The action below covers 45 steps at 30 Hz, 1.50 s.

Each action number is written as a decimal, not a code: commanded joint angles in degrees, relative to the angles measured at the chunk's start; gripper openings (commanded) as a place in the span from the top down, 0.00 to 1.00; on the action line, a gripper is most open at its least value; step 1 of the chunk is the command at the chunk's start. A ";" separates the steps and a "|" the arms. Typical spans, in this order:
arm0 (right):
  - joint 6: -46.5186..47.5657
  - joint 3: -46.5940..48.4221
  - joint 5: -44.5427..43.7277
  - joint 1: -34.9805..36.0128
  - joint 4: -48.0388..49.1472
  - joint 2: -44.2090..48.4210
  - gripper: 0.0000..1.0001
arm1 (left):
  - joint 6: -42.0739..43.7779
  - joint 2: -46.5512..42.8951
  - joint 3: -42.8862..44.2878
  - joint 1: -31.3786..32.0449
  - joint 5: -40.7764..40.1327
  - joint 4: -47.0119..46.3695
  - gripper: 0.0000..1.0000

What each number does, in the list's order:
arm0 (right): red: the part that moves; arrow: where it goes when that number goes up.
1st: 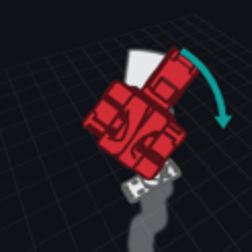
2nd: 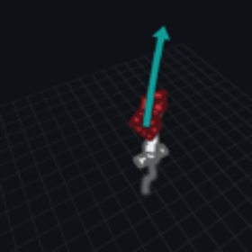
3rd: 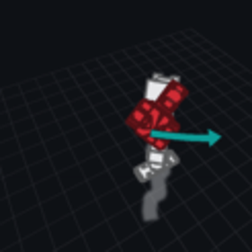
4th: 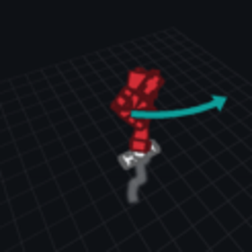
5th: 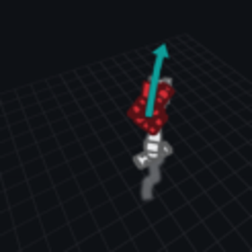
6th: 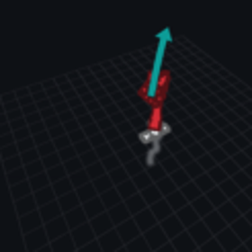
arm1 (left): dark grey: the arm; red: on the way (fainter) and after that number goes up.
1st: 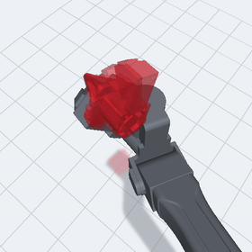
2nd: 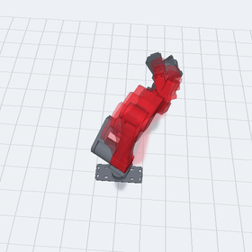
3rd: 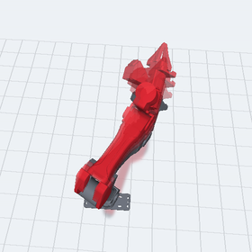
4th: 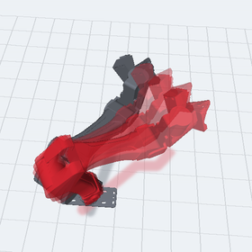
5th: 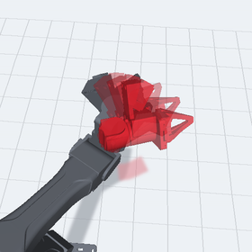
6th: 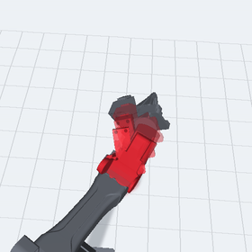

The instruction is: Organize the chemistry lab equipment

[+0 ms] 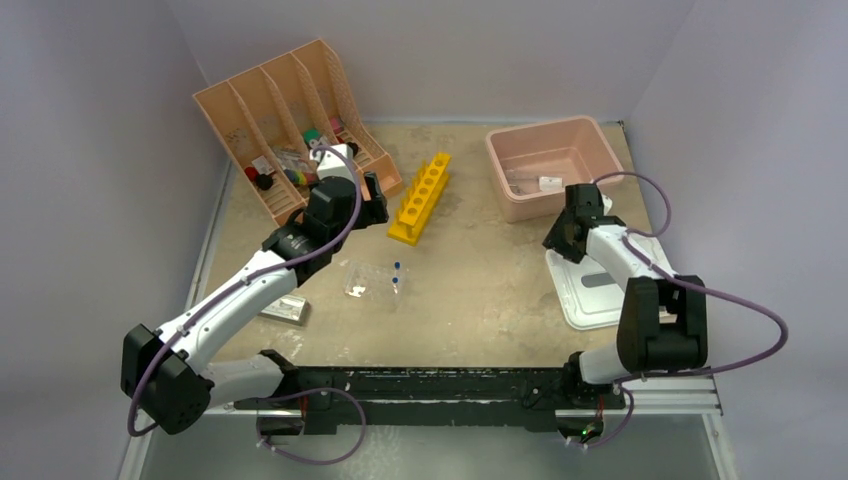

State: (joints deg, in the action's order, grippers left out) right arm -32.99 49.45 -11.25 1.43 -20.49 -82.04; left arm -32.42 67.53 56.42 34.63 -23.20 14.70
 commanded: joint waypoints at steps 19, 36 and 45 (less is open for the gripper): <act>0.76 -2.09 -1.87 0.74 8.92 -7.61 0.79 | 0.27 0.60 1.32 0.17 -1.40 -2.40 0.22; -10.50 -4.09 7.95 1.12 3.64 11.46 0.94 | -3.36 2.01 -1.66 1.05 22.78 -12.86 0.26; -17.55 -4.47 11.16 1.12 -1.66 23.58 0.95 | -7.82 8.51 -1.27 8.03 28.00 -23.73 0.20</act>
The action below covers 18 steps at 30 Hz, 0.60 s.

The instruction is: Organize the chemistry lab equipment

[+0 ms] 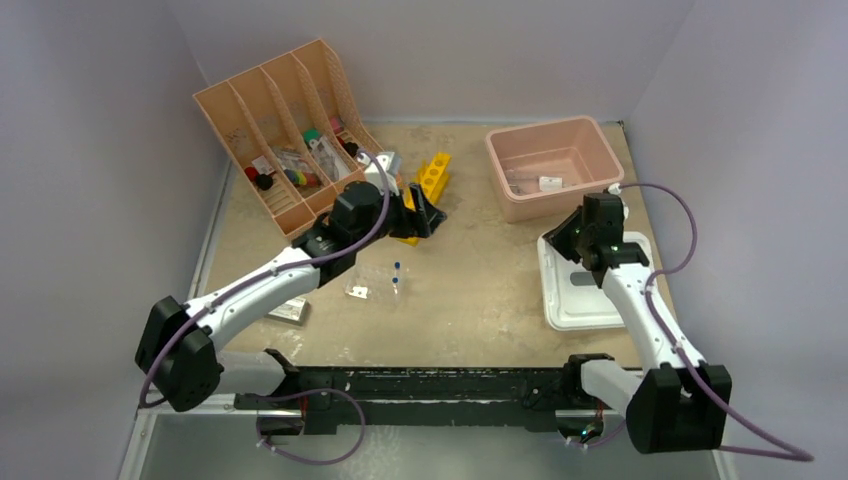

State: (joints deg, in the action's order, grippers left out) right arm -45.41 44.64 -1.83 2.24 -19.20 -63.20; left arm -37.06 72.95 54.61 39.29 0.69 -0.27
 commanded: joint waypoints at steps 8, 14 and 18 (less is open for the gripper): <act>-10.28 2.26 5.19 0.31 -3.66 10.59 0.96 | -7.50 13.67 4.01 10.84 9.24 -16.91 0.16; -14.54 4.01 9.09 0.31 -5.44 11.71 0.98 | -13.94 20.86 6.38 14.10 13.56 -25.97 0.16; -17.19 4.93 9.71 0.31 -5.60 12.14 0.99 | -23.10 27.98 9.57 14.31 18.33 -32.03 0.16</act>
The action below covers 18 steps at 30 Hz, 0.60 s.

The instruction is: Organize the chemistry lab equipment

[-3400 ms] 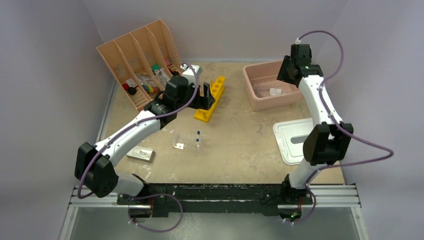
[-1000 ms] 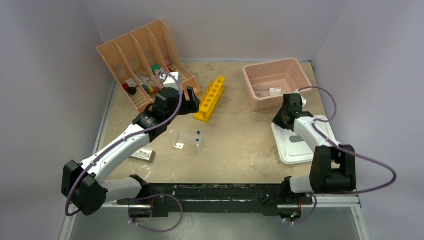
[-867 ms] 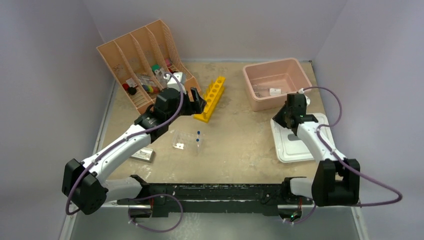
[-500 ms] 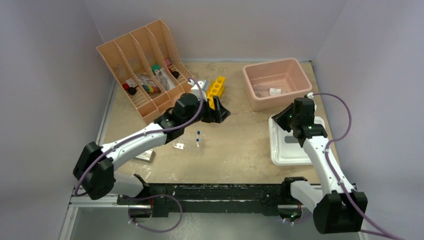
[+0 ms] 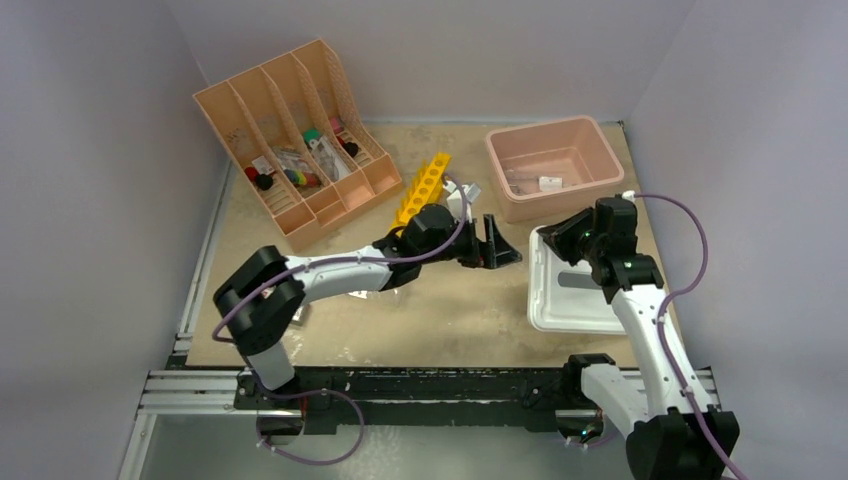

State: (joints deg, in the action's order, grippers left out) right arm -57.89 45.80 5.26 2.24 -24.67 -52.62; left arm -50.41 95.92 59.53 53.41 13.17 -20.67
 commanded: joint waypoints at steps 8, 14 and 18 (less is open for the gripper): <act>-5.72 3.70 5.06 0.31 0.02 1.20 0.99 | -15.44 9.40 5.50 2.16 7.70 -19.52 0.23; -4.24 4.48 6.07 0.31 0.13 1.10 0.99 | -17.72 12.19 7.07 3.23 8.39 -19.26 0.45; -0.21 5.69 6.28 0.31 -2.09 0.24 0.99 | -20.21 15.17 10.06 3.32 8.81 -18.58 0.47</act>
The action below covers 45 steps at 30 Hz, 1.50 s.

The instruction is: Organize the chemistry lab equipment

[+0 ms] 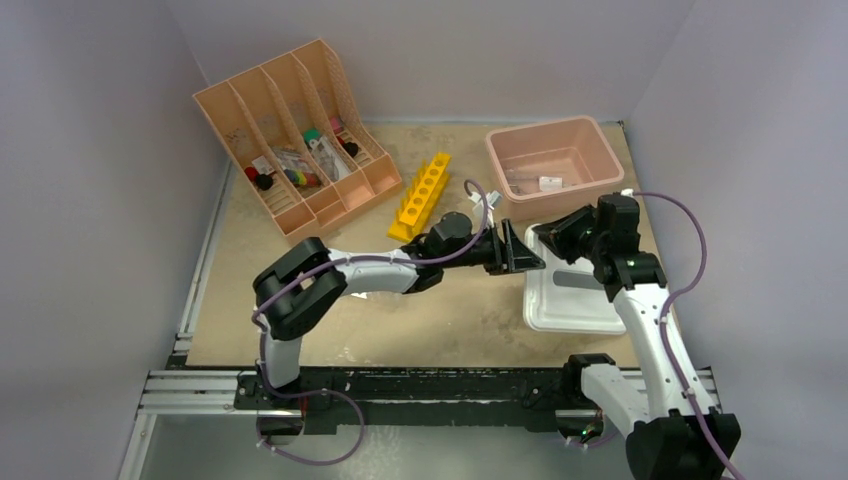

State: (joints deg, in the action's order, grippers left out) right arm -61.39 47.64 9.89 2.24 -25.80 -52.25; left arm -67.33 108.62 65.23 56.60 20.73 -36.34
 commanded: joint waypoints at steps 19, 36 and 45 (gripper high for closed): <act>6.74 9.22 2.94 0.31 -5.10 3.43 0.65 | 0.25 -1.14 6.80 -0.09 0.54 2.11 1.00; 13.88 22.63 -0.82 0.31 -2.24 5.08 0.35 | 10.15 -19.18 19.72 -16.16 -6.22 24.56 1.00; 4.43 22.57 -0.56 0.24 6.60 -1.69 0.20 | 0.12 -15.30 23.65 -22.77 -6.58 16.26 1.00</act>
State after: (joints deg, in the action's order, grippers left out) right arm -50.98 71.05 6.90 2.26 -29.95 -51.18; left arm -59.90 91.46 85.71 36.21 13.23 -12.62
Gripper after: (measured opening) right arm 0.763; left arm 0.172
